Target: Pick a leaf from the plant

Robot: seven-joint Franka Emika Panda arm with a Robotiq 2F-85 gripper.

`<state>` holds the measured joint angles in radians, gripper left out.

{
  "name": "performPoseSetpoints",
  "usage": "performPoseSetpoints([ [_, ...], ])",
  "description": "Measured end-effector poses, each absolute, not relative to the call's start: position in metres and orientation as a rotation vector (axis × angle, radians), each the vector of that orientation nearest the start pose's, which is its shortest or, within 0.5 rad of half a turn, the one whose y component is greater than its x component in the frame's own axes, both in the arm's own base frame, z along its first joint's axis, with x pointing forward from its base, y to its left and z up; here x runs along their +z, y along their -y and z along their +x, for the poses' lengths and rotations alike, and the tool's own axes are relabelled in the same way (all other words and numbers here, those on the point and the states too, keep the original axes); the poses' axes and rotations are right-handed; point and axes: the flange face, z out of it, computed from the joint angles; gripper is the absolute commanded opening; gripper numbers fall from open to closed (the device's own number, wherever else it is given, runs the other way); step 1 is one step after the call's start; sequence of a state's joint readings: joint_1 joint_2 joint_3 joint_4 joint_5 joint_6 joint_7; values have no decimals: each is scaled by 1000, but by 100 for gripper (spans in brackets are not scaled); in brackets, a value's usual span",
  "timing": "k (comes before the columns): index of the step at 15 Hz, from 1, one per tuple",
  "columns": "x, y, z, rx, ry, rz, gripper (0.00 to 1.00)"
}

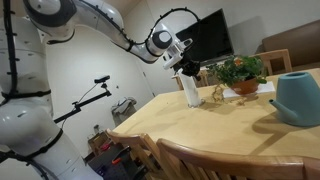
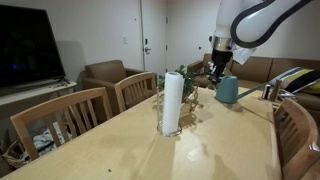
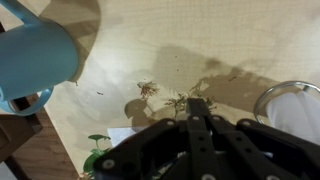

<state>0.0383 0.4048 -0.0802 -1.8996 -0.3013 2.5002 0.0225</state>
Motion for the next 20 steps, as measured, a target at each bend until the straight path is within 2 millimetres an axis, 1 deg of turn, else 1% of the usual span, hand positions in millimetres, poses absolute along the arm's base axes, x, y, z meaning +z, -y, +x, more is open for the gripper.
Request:
performPoseSetpoints([
  [2, 311, 33, 648, -335, 181, -3351, 0],
  [5, 316, 51, 651, -366, -20, -3353, 0],
  [8, 320, 64, 654, -389, -195, -3336, 0],
  [9, 320, 66, 655, -392, -238, -3328, 26],
  [10, 320, 68, 656, -391, -268, -3319, 29],
  [11, 320, 70, 657, -388, -291, -3311, 34],
  [13, 318, 70, 658, -381, -333, -3298, 50],
  [19, 313, 71, 661, -367, -377, -3270, 95],
  [20, 313, 71, 661, -365, -381, -3267, 99],
])
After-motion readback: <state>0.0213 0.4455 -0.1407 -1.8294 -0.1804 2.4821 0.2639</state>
